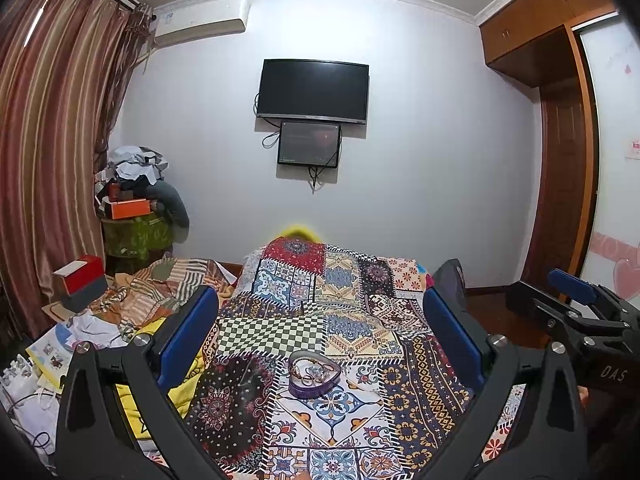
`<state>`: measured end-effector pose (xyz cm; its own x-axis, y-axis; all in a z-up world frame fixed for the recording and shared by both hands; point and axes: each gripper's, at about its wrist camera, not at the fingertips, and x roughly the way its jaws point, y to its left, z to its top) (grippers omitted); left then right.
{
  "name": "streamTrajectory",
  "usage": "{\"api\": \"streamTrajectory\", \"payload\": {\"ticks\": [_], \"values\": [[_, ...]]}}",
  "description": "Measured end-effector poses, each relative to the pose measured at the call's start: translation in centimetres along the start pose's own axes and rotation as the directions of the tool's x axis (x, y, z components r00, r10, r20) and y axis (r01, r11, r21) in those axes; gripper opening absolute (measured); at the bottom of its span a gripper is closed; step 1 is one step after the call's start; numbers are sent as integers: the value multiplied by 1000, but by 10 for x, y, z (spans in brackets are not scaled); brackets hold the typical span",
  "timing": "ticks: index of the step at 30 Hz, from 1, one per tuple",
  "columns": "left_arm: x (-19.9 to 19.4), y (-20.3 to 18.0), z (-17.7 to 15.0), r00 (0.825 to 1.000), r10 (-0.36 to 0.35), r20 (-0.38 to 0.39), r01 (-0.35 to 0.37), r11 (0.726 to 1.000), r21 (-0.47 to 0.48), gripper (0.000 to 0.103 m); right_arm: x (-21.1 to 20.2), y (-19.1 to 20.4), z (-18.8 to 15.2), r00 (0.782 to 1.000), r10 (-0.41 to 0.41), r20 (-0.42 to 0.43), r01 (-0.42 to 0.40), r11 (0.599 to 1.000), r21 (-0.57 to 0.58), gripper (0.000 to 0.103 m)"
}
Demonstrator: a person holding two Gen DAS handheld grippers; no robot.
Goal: Organize jewelry
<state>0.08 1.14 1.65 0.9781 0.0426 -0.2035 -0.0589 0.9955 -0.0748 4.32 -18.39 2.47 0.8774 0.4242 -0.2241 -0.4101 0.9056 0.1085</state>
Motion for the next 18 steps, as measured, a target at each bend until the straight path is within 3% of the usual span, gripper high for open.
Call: {"api": "streamTrajectory", "payload": {"ticks": [18], "values": [[3, -4, -2, 1000, -15, -11, 15, 1000, 16, 103, 6, -5, -2, 1000, 3, -19, -3, 1000, 13, 103]]}}
